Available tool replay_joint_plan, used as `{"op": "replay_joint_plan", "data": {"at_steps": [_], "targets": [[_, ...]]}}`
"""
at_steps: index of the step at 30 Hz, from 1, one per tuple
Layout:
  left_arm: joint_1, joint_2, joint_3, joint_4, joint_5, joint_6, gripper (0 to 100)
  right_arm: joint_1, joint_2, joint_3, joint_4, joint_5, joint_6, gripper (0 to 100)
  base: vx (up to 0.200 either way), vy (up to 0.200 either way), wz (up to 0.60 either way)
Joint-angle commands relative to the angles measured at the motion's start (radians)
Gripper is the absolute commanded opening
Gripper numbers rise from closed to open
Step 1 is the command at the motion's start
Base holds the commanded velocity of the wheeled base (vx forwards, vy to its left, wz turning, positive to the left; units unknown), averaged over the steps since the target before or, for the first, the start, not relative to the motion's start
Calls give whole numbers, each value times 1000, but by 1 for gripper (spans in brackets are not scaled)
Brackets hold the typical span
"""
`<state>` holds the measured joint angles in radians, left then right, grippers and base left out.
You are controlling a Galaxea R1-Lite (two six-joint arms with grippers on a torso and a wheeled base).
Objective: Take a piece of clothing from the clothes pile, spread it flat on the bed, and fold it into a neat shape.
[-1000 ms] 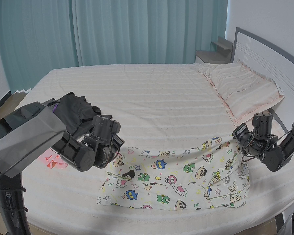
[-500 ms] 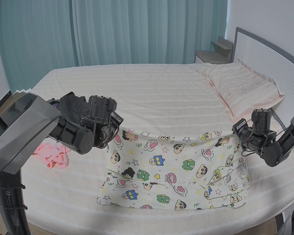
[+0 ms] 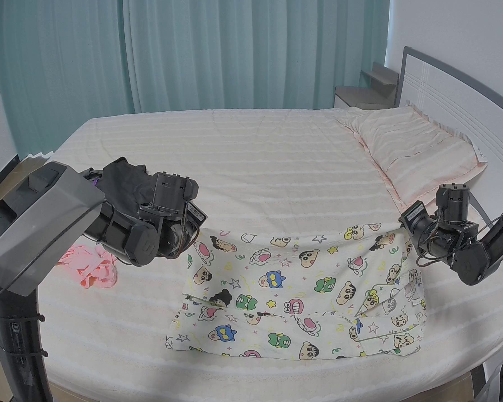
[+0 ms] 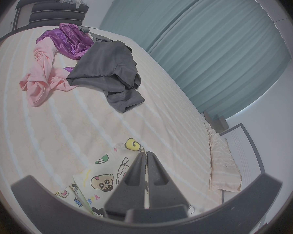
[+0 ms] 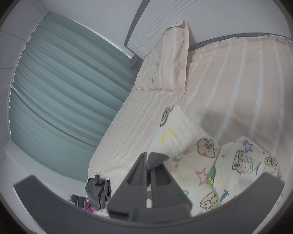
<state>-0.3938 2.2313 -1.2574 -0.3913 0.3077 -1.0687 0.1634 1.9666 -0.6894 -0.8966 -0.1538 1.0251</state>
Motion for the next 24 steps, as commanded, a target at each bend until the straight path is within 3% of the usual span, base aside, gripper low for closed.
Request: {"op": "replay_joint_plan", "data": {"at_steps": [1, 20, 22, 24], "targets": [[1, 5, -7, -4, -1, 0, 0, 10, -2, 16, -1, 2, -11, 0, 0, 0, 0], [20, 116, -122, -4, -5, 0, 0, 1, 124, -78, -4, -1, -13, 0, 0, 0, 0], [20, 114, -114, 2, -22, -2, 0, 1, 123, -75, -4, -1, -13, 0, 0, 0, 0], [23, 111, -96, 11, -114, 0, 0, -1, 124, -70, -4, -1, -13, 0, 0, 0, 0]]}}
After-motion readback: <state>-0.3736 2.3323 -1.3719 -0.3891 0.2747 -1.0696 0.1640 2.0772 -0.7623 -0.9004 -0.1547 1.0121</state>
